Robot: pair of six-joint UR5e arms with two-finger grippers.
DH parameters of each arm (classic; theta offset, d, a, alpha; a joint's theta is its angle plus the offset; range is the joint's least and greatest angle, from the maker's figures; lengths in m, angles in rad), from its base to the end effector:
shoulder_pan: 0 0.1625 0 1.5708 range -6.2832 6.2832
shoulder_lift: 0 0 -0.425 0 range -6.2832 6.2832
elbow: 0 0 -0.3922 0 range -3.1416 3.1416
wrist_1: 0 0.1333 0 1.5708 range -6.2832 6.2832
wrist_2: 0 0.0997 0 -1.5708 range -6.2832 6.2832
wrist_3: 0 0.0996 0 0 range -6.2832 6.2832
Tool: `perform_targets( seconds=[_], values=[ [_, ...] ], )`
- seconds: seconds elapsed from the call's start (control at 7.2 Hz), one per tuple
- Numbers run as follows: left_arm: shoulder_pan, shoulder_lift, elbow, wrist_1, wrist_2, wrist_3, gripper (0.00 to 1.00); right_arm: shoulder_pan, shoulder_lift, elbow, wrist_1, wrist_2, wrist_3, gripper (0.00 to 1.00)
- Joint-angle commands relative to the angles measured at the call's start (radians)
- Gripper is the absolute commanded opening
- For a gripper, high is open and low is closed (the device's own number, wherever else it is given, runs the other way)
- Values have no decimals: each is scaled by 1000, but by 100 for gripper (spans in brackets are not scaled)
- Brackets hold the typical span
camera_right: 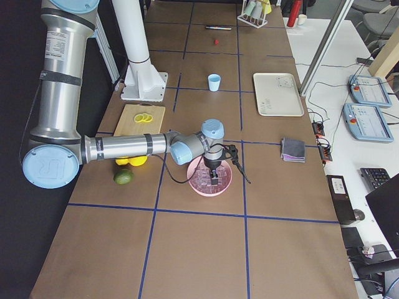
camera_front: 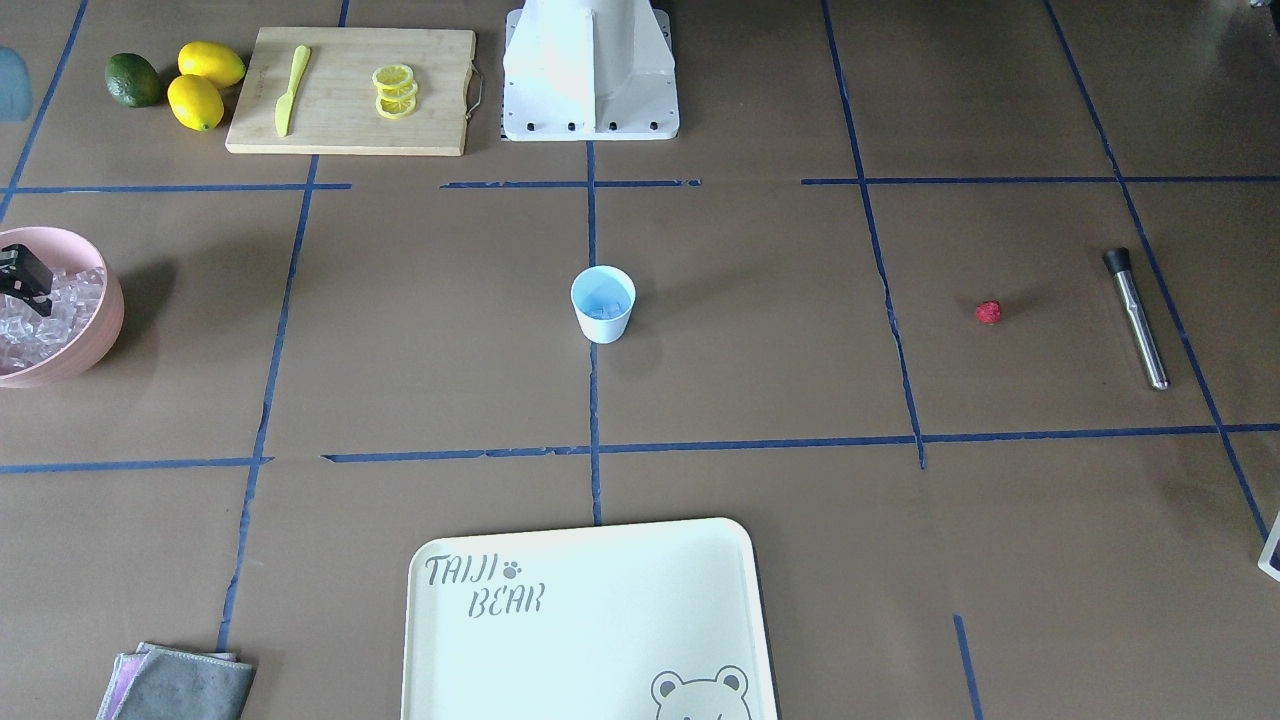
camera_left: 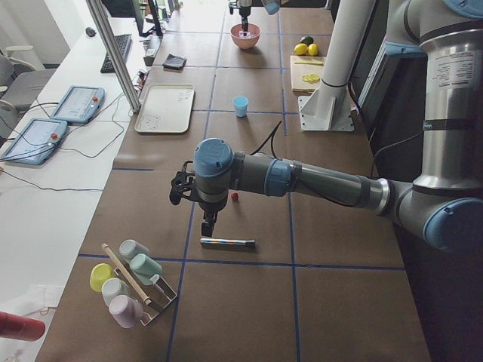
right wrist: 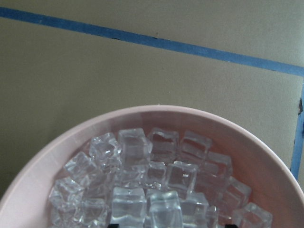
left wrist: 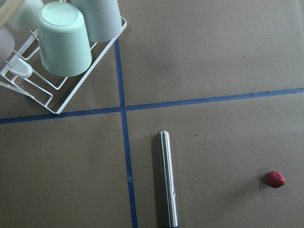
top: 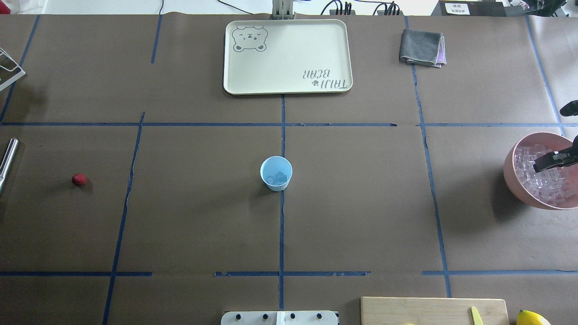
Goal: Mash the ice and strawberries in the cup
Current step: 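Grasp a third ice cube from the bowl with the right gripper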
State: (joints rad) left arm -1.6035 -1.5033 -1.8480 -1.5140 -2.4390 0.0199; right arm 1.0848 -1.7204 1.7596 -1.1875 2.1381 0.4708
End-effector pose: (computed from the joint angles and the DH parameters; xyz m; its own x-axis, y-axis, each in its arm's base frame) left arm -0.0724 -0.4612 0.5533 0.6502 0.1147 -0.7511 0.0194 0.9857 0.1673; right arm -0.1415 -0.4386 0.6031 0.7661 -0.1589 0.6228 0.0881 0.9858 0.1431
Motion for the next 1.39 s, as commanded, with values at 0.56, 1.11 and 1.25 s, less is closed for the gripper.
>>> perform_targets(
  seconds=[0.56,1.11,1.25],
  values=[
    [-1,0,0,0,-2,0,100,1,15,-23,-4,-3,0,68],
    [-1,0,1,0,-2,2,100,1,16,-9,-4,8,0,1],
    [-1,0,0,0,-2,0,100,12,13,12,-7,11,-1,0]
  ],
)
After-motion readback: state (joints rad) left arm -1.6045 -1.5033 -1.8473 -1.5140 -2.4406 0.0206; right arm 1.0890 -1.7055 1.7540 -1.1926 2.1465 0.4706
